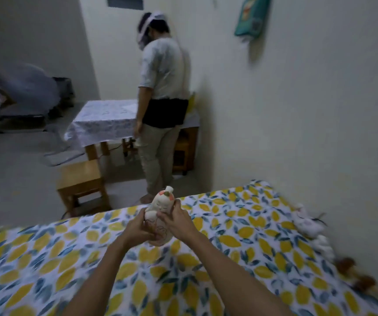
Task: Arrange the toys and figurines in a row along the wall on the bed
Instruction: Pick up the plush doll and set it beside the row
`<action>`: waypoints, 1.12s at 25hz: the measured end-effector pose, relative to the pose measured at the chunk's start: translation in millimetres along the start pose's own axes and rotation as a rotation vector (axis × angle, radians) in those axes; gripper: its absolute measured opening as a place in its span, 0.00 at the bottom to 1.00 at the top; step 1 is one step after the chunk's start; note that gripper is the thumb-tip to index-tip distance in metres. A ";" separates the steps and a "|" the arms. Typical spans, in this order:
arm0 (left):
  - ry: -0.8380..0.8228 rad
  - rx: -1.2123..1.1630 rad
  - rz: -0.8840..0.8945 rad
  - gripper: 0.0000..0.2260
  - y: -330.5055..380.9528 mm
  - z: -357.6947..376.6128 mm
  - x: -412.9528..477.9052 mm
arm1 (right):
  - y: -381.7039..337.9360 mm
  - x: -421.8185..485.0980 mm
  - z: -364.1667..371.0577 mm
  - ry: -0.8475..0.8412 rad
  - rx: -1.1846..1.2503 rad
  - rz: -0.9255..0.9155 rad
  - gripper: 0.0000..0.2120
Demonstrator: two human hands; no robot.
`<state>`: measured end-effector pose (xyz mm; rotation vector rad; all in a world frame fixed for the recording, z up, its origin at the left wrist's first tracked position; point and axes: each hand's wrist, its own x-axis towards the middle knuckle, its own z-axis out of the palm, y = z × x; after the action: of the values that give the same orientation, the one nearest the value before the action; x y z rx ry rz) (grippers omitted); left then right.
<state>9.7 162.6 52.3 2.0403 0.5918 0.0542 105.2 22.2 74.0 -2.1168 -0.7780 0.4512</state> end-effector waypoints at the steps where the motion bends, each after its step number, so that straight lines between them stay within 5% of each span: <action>1: -0.045 0.001 0.035 0.45 19.4 22.1 26.1 | 17.2 6.9 -31.0 0.042 -0.006 0.026 0.30; 7: -0.193 0.113 0.179 0.33 152.2 166.2 153.0 | 133.9 46.0 -199.8 0.226 -0.007 0.138 0.27; 13: -0.291 0.140 0.268 0.32 232.3 282.2 261.3 | 232.5 84.7 -311.7 0.346 0.003 0.216 0.22; 28: -0.552 0.254 0.210 0.35 243.9 366.8 347.8 | 303.9 97.4 -350.3 0.448 -0.055 0.408 0.28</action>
<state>510.8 -82.9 -8.0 2.2246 0.0384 -0.4674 484.8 -259.2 37.9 -2.3135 -0.1023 0.1500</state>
